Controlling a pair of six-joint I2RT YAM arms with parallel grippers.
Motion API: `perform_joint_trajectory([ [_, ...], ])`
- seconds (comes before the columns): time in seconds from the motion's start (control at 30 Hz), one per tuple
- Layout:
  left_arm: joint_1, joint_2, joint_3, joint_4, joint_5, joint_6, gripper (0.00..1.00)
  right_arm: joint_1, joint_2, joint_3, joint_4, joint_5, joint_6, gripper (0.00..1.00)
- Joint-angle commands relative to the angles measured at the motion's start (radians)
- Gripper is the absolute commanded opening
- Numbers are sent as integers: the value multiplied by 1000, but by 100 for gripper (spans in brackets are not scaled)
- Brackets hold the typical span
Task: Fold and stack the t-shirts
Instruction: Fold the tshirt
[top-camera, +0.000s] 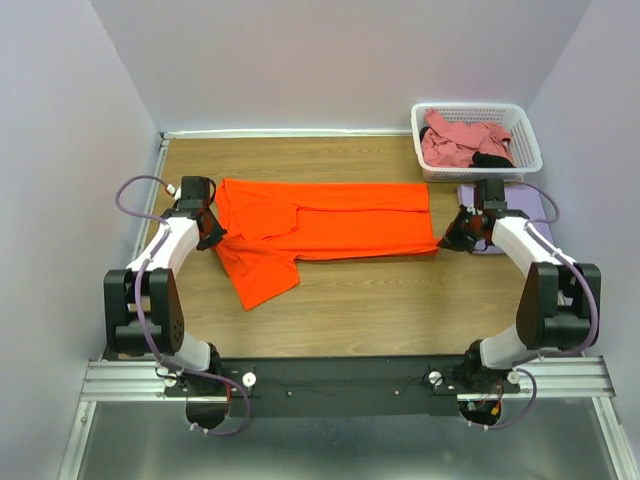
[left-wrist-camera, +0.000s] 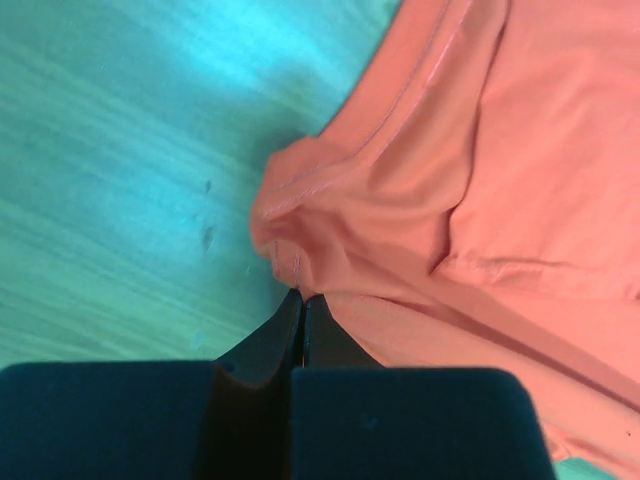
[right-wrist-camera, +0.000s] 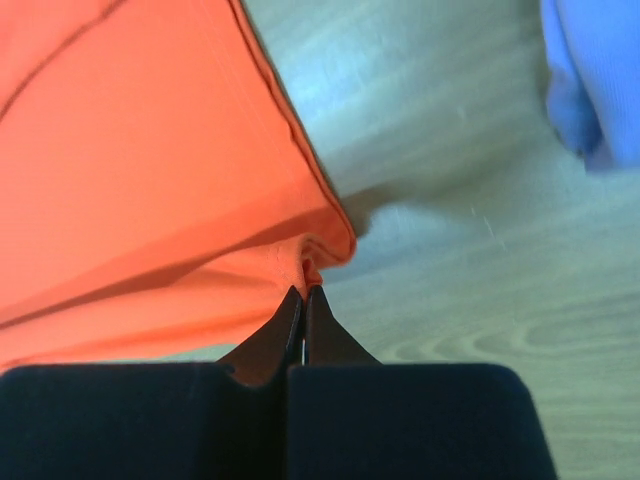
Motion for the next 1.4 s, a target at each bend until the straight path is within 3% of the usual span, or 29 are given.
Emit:
perform_joint_trajectory([
  [0.0,10,72,71,29,8,32,0,-11,65,62,-12,12,-36,0],
  [0.4,24,228,174,45,-1,70,0,-11,187,182,-6,44,-72,0],
  [0.73,26,255,237,49,-10,73,0,-11,235,216,13,56,-66,1],
  [1.1,24,309,219,114,-13,49,1,-11,310,245,60,50,-69,1],
  [1.23,24,317,225,137,-13,47,16,-11,329,245,90,27,-72,7],
  [1.27,24,320,229,135,-18,50,27,-11,332,244,93,24,-75,9],
  [1.3,23,317,230,135,-18,52,27,-11,332,244,94,24,-76,12],
  [1.37,23,306,214,144,-21,54,41,-11,326,244,96,20,-85,21],
])
